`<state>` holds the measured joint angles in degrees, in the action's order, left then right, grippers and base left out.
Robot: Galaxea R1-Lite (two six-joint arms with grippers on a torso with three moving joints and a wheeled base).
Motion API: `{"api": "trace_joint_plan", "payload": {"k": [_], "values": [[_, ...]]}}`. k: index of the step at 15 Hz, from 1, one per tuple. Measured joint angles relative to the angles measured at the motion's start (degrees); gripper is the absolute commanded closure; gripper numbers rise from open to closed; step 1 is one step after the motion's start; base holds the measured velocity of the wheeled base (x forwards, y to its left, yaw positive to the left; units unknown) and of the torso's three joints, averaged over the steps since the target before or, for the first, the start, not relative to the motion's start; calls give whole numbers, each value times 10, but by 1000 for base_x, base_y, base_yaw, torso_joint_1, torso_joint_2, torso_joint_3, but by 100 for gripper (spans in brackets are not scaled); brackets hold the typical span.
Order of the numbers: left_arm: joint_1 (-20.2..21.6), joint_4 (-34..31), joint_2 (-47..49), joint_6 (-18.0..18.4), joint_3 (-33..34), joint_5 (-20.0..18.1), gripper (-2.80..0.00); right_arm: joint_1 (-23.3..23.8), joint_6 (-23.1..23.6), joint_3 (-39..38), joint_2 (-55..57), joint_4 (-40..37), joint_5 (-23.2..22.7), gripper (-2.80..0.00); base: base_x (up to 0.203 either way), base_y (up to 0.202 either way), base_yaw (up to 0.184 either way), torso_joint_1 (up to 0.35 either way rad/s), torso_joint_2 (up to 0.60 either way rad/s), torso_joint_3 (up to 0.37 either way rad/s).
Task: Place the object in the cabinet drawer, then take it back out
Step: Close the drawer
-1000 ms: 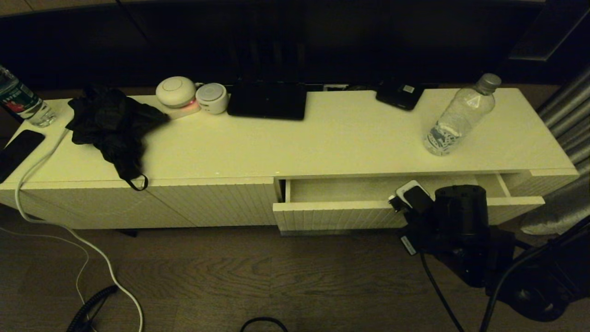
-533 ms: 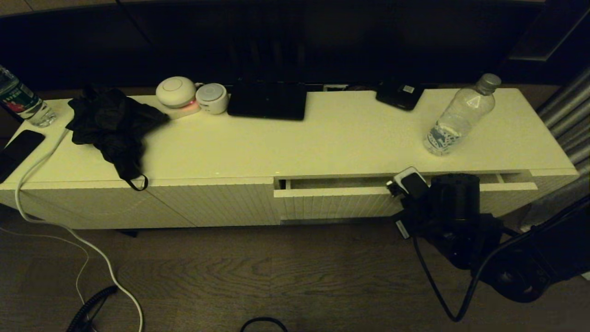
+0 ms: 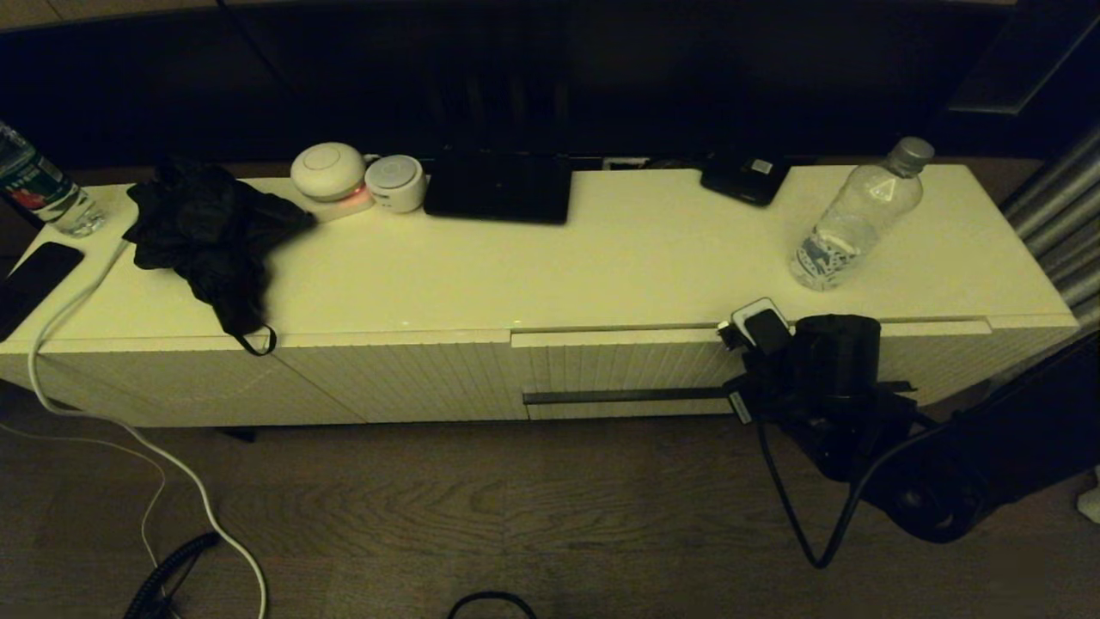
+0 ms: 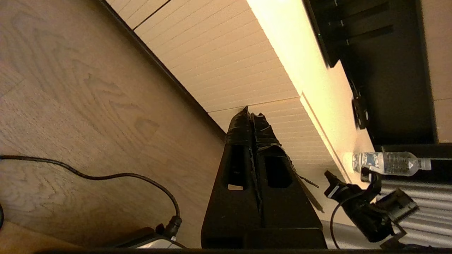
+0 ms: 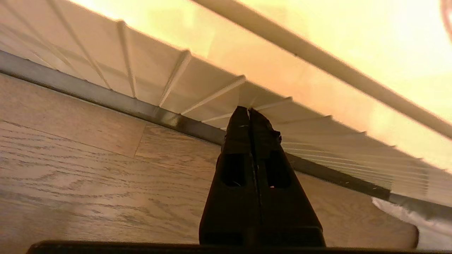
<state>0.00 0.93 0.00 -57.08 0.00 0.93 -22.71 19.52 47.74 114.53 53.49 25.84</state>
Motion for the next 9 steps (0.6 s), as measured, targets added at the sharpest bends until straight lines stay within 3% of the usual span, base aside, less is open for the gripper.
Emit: {"api": "trace_joint_plan", "payload": {"k": [5, 9], "values": [[-1, 0, 0, 0, 0, 0, 0, -3, -2, -38, -49, -52, -1, 0, 0, 0, 0, 0, 0, 0], [0, 0, 0, 0, 0, 0, 0, -5, 1, -108, -155, -105, -2, 0, 0, 0, 0, 0, 0, 0]]}}
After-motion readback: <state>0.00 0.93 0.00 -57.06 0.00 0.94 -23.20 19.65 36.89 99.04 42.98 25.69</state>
